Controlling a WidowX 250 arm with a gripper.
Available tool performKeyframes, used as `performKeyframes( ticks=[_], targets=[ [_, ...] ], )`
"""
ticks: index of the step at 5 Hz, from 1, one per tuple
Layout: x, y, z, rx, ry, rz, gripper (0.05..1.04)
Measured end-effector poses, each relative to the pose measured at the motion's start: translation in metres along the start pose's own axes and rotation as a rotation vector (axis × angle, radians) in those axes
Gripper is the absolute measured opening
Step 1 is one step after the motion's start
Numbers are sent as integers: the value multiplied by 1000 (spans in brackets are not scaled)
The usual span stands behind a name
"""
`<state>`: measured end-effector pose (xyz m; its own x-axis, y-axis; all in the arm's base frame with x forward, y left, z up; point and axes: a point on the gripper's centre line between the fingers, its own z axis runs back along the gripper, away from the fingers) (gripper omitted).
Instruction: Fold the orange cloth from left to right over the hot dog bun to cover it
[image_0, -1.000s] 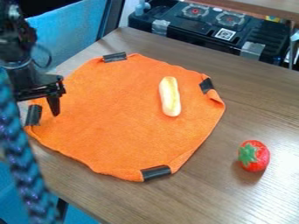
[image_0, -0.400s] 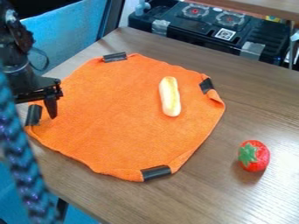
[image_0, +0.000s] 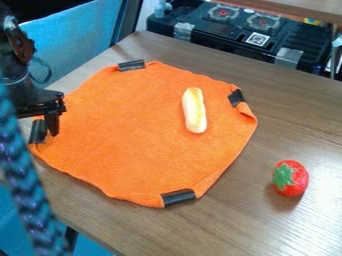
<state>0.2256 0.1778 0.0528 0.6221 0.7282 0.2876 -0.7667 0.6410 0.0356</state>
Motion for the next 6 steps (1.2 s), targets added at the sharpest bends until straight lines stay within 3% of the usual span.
performKeyframes(
  ticks=[2, 3, 4, 5, 6],
  targets=[
    [1, -3, -11, 42, -33, 5, 955],
    [0, -6, -12, 40, -29, 10, 685],
    [-4, -8, -11, 30, 8, -6, 374],
    [-7, -12, -7, 24, 57, -12, 181],
    [-6, -24, 4, 12, 79, 14, 87]
  ],
)
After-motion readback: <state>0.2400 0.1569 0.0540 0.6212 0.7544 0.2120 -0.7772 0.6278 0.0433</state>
